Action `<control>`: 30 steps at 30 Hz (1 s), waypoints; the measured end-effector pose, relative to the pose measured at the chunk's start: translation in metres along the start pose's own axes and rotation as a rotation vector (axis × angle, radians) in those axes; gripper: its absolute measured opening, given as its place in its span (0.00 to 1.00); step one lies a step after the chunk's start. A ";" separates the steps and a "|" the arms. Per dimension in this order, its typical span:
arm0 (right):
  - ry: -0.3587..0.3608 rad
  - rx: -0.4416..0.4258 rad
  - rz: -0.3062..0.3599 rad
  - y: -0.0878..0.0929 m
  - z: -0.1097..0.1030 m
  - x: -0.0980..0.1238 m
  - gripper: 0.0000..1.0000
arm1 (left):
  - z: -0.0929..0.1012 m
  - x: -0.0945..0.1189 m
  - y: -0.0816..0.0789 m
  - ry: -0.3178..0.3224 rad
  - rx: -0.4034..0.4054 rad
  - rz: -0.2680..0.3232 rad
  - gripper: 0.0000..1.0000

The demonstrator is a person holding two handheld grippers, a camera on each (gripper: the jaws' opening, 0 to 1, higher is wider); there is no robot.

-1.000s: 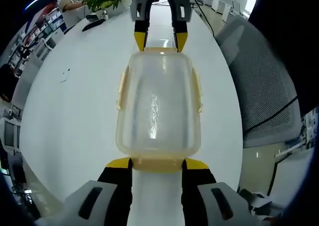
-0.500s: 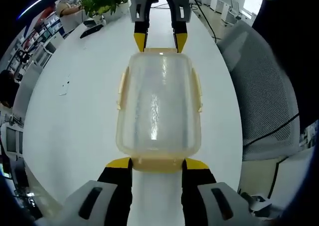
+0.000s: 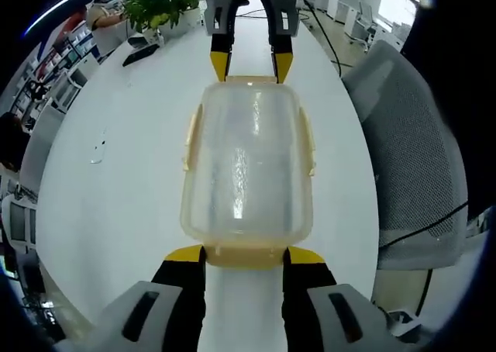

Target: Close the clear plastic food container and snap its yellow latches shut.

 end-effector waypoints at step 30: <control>0.020 0.009 -0.031 0.057 0.007 0.020 0.36 | -0.004 -0.022 -0.055 -0.010 -0.003 0.045 0.32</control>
Point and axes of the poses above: the point that each gripper's makers call its tool centre point, and the gripper's own axes: x roughly backward along the fingers, z roughly to its right, y roughly out of its underside, the point moved 7 cm from there along x, roughly backward along the fingers, and after that the axes turned 5 degrees about -x, right-handed, at the moved point
